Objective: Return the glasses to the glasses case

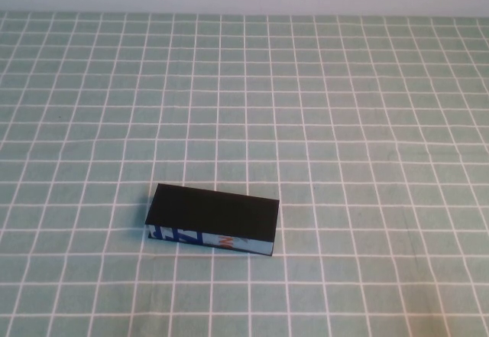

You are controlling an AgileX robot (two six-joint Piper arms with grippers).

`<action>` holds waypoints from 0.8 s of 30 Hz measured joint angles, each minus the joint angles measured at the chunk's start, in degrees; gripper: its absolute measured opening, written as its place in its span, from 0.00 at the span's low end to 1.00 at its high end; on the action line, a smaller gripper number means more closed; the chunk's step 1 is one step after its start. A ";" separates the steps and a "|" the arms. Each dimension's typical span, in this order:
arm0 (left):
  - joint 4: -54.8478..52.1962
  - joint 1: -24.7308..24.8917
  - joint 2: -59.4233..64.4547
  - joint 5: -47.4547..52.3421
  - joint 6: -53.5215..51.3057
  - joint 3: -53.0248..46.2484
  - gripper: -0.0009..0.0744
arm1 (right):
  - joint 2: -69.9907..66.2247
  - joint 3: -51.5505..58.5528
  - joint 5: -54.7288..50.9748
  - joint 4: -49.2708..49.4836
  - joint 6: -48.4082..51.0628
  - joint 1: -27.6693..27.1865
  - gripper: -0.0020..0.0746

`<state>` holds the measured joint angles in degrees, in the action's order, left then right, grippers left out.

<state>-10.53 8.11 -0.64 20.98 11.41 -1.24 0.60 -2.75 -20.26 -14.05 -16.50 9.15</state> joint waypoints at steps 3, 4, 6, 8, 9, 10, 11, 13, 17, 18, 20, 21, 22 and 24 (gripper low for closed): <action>0.00 0.00 0.00 0.00 0.00 0.00 0.01 | 0.00 2.66 2.11 -0.09 0.00 -2.43 0.01; 0.00 0.00 0.00 0.00 0.00 0.00 0.01 | 0.00 3.29 2.53 -0.09 0.00 -3.31 0.01; 0.00 0.00 0.00 0.00 0.00 0.00 0.01 | 0.00 4.00 2.65 -0.09 0.00 -5.07 0.01; 0.00 0.00 0.00 0.00 0.00 0.00 0.01 | 0.14 4.20 2.40 0.01 0.00 -6.64 0.01; 0.00 0.00 0.00 0.00 0.00 0.00 0.01 | 0.13 4.25 1.78 0.13 0.12 -7.48 0.01; 0.00 0.00 0.00 0.00 0.00 0.00 0.01 | 0.13 4.25 1.17 0.10 0.57 -8.30 0.01; 0.00 0.00 0.00 0.00 0.00 0.00 0.01 | 0.13 4.25 0.62 0.16 1.31 -8.89 0.01; 0.00 0.00 0.00 0.00 0.00 0.00 0.01 | 0.13 4.25 0.25 0.25 3.33 -9.98 0.01; 0.00 0.00 0.00 0.00 0.00 0.00 0.01 | 0.13 4.25 -0.02 0.39 5.06 -10.20 0.01; 0.00 0.00 0.00 0.00 0.00 0.00 0.01 | 0.13 4.25 -0.02 0.51 5.17 -10.20 0.01; 0.00 0.00 0.00 0.00 0.00 0.00 0.01 | 0.13 4.25 -0.02 0.61 5.29 -10.20 0.01; 0.00 0.00 0.00 0.00 0.00 0.00 0.01 | 0.13 4.25 -0.10 0.61 5.29 -10.20 0.01; 0.00 0.00 0.00 0.00 0.00 0.00 0.01 | 0.13 4.25 -0.10 0.99 5.69 -10.20 0.01; 0.00 0.00 0.00 0.00 0.00 0.00 0.01 | 0.13 4.25 -0.10 2.84 8.18 -10.25 0.01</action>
<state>-10.53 8.11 -0.64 20.98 11.41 -1.24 0.73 1.50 -20.36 -11.21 -8.32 -1.10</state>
